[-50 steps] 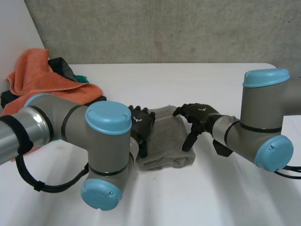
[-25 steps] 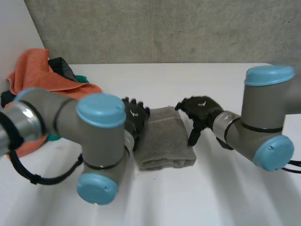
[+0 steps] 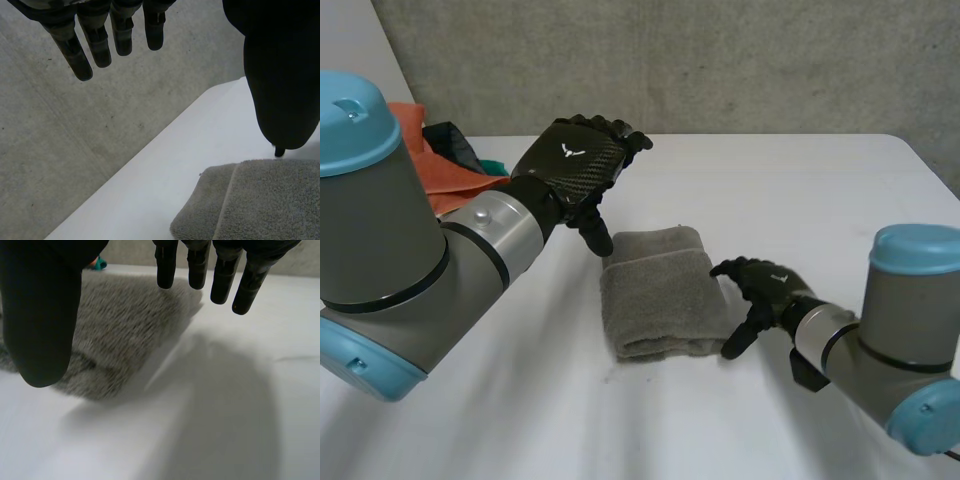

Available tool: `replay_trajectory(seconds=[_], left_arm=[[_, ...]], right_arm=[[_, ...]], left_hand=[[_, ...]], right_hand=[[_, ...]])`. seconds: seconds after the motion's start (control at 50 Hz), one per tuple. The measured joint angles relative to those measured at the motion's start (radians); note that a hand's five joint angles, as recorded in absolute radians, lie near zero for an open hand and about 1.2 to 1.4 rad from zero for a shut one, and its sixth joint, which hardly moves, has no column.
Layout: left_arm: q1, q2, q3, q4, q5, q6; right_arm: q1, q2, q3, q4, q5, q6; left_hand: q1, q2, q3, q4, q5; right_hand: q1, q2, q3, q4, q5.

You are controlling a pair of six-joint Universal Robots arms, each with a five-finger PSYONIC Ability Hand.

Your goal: Fold the laundry.

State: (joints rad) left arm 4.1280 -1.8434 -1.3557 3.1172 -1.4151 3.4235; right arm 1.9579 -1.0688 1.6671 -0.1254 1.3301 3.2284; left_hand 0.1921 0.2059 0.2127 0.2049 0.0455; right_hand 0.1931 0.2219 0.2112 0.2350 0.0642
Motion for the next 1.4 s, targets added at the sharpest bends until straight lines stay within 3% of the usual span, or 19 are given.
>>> replay_trajectory(seconds=[0.36,0.46,0.52,0.54,0.58,0.68,0.76,0.96,1.1,1.28,1.4], left_arm=[[0.0,-0.016,-0.003,0.0,-0.007,-0.001],[0.001,-0.017,-0.004,0.0,-0.007,-0.001],[0.001,-0.017,-0.005,-0.001,-0.007,-0.002],[0.001,-0.017,-0.006,-0.001,-0.007,-0.002],[0.002,-0.017,-0.009,-0.001,-0.007,-0.002],[0.002,-0.017,-0.018,-0.001,-0.006,-0.002],[0.002,-0.017,-0.022,0.0,-0.006,-0.001],[0.002,-0.018,-0.021,0.002,-0.005,-0.001],[0.0,-0.024,-0.022,0.003,-0.006,-0.002],[-0.006,-0.042,-0.025,0.002,-0.009,-0.001],[-0.008,-0.05,-0.027,0.003,-0.01,-0.002]], right_arm=[[0.107,0.158,-0.142,-0.066,-0.002,0.088],[0.122,0.199,-0.198,-0.068,0.006,0.098],[0.124,0.22,-0.232,-0.069,0.016,0.101],[0.123,0.224,-0.24,-0.069,0.02,0.101],[0.122,0.233,-0.258,-0.07,0.036,0.102],[0.105,0.236,-0.313,-0.077,0.08,0.1],[0.064,0.237,-0.365,-0.076,0.097,0.095],[-0.225,0.338,-0.629,-0.049,0.099,-0.005],[-0.357,0.468,-0.827,0.008,0.093,-0.054],[-0.505,0.751,-1.277,0.228,0.082,-0.131],[-0.549,0.816,-1.395,0.291,0.074,-0.158]], left_hand=[[0.0,0.0,0.0,0.0,0.0],[0.0,0.0,0.0,0.0,0.0],[0.0,0.0,0.0,0.0,0.0],[0.0,0.0,0.0,0.0,0.0],[0.0,0.0,0.0,0.0,0.0],[0.0,0.0,0.0,0.0,0.0],[0.0,0.0,0.0,0.0,0.0],[0.0,0.0,0.0,0.0,0.0],[0.0,0.0,0.0,0.0,0.0],[0.0,0.0,0.0,0.0,0.0],[0.0,0.0,0.0,0.0,0.0]], right_hand=[[0.015,0.023,0.045,0.015,0.026],[0.15,0.184,0.194,0.158,0.139],[0.47,0.612,0.577,0.59,0.522],[0.47,0.612,0.577,0.59,0.522],[0.625,0.791,0.773,0.907,0.79],[0.696,0.89,0.859,0.95,0.802],[0.697,0.897,0.861,0.95,0.81],[0.697,0.91,0.884,0.952,0.841],[0.697,0.917,0.897,0.953,0.84],[0.697,0.917,0.897,0.953,0.841],[0.697,0.917,0.897,0.953,0.841]])
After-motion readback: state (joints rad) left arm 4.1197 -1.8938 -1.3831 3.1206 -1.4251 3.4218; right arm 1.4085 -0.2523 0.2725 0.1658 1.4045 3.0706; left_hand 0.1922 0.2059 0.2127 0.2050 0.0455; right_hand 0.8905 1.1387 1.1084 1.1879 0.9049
